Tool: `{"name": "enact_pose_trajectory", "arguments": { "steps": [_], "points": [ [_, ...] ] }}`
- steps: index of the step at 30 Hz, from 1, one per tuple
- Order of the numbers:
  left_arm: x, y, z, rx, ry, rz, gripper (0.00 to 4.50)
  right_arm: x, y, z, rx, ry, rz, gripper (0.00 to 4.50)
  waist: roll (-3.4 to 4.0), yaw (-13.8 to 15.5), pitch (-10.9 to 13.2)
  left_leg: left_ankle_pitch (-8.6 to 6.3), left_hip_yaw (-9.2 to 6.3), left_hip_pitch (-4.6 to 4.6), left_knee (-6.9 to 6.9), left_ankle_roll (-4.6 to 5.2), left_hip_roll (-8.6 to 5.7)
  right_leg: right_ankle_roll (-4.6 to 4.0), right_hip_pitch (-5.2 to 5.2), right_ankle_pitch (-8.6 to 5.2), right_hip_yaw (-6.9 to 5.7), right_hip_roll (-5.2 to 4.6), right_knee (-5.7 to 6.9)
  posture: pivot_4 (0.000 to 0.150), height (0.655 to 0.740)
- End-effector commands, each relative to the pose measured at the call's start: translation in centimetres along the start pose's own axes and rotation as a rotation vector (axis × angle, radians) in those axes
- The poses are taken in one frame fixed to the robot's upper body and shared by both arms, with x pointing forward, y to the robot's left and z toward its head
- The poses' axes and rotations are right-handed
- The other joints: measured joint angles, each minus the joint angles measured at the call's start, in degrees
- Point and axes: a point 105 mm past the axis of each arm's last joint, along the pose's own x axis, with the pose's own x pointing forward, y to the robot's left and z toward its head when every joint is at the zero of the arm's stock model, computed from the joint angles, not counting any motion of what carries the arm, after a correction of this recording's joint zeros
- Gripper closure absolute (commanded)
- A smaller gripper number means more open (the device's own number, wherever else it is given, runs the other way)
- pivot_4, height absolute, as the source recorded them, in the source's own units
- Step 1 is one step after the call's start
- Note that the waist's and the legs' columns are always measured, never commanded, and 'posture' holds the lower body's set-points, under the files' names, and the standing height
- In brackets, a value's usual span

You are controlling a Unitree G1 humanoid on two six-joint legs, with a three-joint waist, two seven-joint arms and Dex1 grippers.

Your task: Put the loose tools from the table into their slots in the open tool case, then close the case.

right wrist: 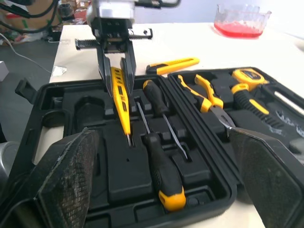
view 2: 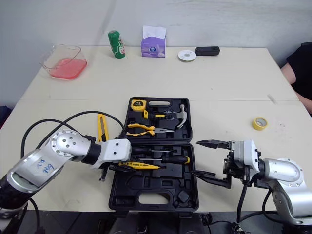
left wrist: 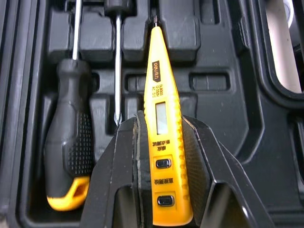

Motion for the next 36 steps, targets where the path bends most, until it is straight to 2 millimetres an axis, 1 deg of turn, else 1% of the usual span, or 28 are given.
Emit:
{"name": "enact_pose_trajectory", "arguments": {
  "steps": [1, 5, 9, 19, 21, 22, 24, 27, 30, 33, 36],
  "points": [
    [0.2, 0.1, 0.2, 0.035, 0.006, 0.019, 3.92, -0.4, -0.1, 1.0, -0.037, -0.004, -0.008, 0.0, 0.0, 0.16, 0.0, 0.0, 0.0, 0.0, 0.0, 0.0, 0.0, 0.0, 0.0, 0.0, 0.0, 0.0, 0.0, 0.15, 0.74],
    [0.6, 0.4, 0.1, 0.04, -0.001, 0.03, 3.92, -0.3, -0.2, 0.9, -0.038, -0.001, -0.01, 0.0, 0.0, 0.71, 0.0, 0.0, 0.0, 0.0, 0.05, 0.01, 0.0, 0.0, 0.0, 0.0, 0.01, 0.0, -0.02, 0.15, 0.74],
    [1.1, 0.2, -0.1, 0.046, 0.008, 0.029, 3.92, -0.2, -0.2, 0.8, -0.039, -0.002, -0.01, 0.0, 0.0, 0.97, 0.0, 0.0, -0.02, 0.0, 0.15, 0.02, -0.01, 0.0, 0.03, 0.0, 0.0, -0.01, -0.02, 0.15, 0.74],
    [1.3, 0.2, -0.1, 0.049, -0.008, 0.052, 3.92, -0.1, -0.5, 0.7, -0.052, -0.019, -0.009, 0.0, -0.01, 0.95, 0.0, -0.02, -0.06, -0.01, 0.4, 0.06, -0.01, 0.0, 0.1, 0.0, 0.01, -0.04, 0.01, 0.15, 0.74],
    [1.4, -0.2, 0.0, 0.077, -0.016, 0.026, 2.87, -0.1, -0.6, 0.6, -0.051, -0.021, -0.008, 0.0, -0.01, 0.93, 0.0, -0.03, -0.06, -0.02, 0.45, 0.08, -0.01, 0.01, 0.1, 0.0, 0.01, -0.04, 0.02, 0.15, 0.74],
    [1.3, 0.0, 0.3, 0.105, -0.032, 0.042, 2.52, -0.1, -0.7, 0.5, -0.051, -0.022, -0.008, 0.0, 0.0, 0.87, 0.0, -0.03, -0.06, -0.03, 0.47, 0.08, 0.0, 0.01, 0.1, 0.0, 0.01, -0.04, 0.02, 0.15, 0.74],
    [1.1, 0.6, 1.2, 0.139, -0.096, 0.099, 1.58, 0.0, -0.7, 0.4, -0.053, -0.023, -0.005, 0.0, 0.0, 0.81, 0.0, -0.04, -0.06, -0.03, 0.46, 0.08, 0.01, 0.01, 0.09, 0.0, 0.02, -0.04, 0.02, 0.15, 0.74],
    [0.3, 0.8, 1.2, 0.1, -0.139, 0.136, 1.58, 0.2, -0.7, 0.5, -0.056, -0.029, -0.004, 0.0, -0.01, 0.75, 0.0, -0.04, -0.08, -0.07, 0.47, 0.08, 0.03, 0.01, 0.08, 0.0, 0.0, -0.04, 0.03, 0.15, 0.74],
    [-0.3, 0.9, 1.8, 0.16, -0.191, 0.152, 1.58, 0.1, -0.8, 0.4, -0.056, -0.028, -0.005, 0.0, 0.0, 0.71, 0.0, -0.03, -0.09, -0.09, 0.51, 0.08, 0.04, 0.0, 0.04, 0.0, -0.01, -0.04, 0.1, 0.15, 0.74],
    [-2.1, 0.9, 2.3, 0.143, -0.359, 0.175, 1.58, -0.2, -1.1, 0.1, -0.054, -0.018, -0.014, 0.0, 0.0, 0.57, 0.0, -0.05, -0.08, -0.09, 0.56, 0.09, 0.04, 0.0, 0.05, 0.0, 0.0, -0.05, 0.09, 0.15, 0.74],
    [-3.1, 0.4, 2.4, 0.118, -0.492, 0.155, 1.58, -0.2, -1.2, -0.1, -0.053, -0.016, -0.012, 0.0, 0.0, 0.6, 0.0, -0.06, -0.09, -0.09, 0.57, 0.09, 0.06, 0.0, 0.05, 0.0, -0.01, -0.06, 0.1, 0.15, 0.74]
  ]
}}
